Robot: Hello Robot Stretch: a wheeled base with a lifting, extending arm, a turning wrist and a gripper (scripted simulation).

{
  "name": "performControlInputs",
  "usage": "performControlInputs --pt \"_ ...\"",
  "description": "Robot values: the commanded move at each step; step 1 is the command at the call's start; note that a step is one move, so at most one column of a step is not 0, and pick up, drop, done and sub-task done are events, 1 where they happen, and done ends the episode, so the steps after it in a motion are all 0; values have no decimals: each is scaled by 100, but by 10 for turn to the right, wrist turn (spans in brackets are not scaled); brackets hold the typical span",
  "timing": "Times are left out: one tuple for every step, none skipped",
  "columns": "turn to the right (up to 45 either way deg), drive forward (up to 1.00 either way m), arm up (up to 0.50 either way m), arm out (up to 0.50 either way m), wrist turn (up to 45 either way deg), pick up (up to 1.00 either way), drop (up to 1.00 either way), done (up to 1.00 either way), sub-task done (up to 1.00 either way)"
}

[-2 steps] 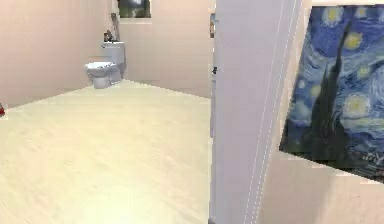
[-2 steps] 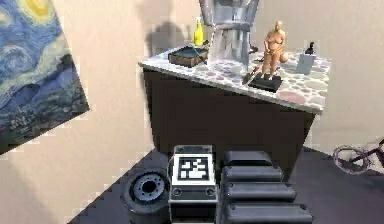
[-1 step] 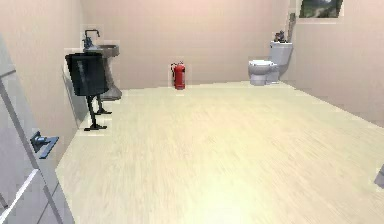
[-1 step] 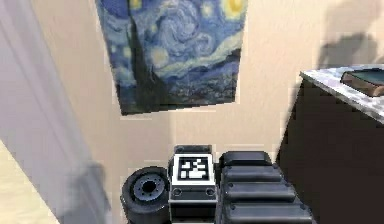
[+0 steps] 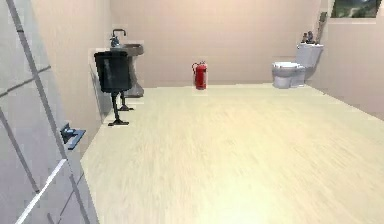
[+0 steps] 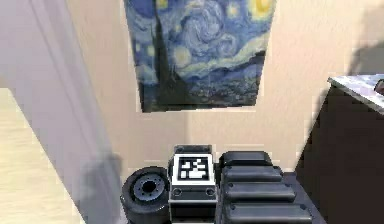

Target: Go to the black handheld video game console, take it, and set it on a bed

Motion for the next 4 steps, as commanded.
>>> performControlInputs --pt "0 15 0 0 0 0 0 0 0" --pt "-60 0 0 0 0 0 0 0 0" --pt "0 30 0 0 0 0 0 0 0" --pt "450 0 0 0 0 0 0 0 0"
